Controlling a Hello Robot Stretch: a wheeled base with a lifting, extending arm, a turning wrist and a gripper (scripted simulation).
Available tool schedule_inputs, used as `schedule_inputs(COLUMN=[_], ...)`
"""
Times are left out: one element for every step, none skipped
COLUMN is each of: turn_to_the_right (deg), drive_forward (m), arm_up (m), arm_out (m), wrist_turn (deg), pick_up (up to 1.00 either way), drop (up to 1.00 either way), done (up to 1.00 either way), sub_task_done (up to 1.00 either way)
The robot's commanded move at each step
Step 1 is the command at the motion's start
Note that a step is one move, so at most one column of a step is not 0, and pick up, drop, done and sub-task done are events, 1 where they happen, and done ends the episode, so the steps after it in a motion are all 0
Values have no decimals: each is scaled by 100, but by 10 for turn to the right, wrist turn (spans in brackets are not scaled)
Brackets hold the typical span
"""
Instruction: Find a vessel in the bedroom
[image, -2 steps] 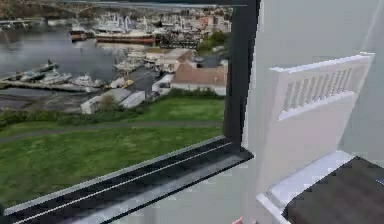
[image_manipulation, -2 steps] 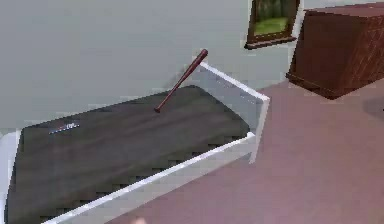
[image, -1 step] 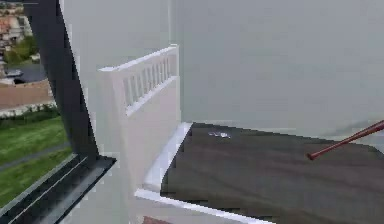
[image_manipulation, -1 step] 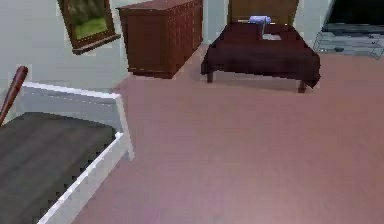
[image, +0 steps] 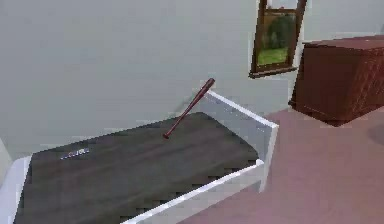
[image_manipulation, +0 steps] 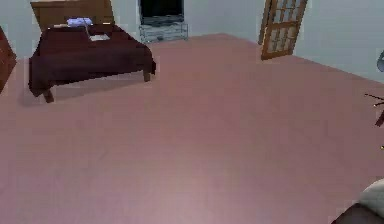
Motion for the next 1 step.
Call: schedule_inputs(turn_to_the_right=[450], drive_forward=[0], arm_up=[0], arm_out=[0], wrist_turn=[0], pick_up=[0], drop=[0], done=[0], sub_task_done=[0])
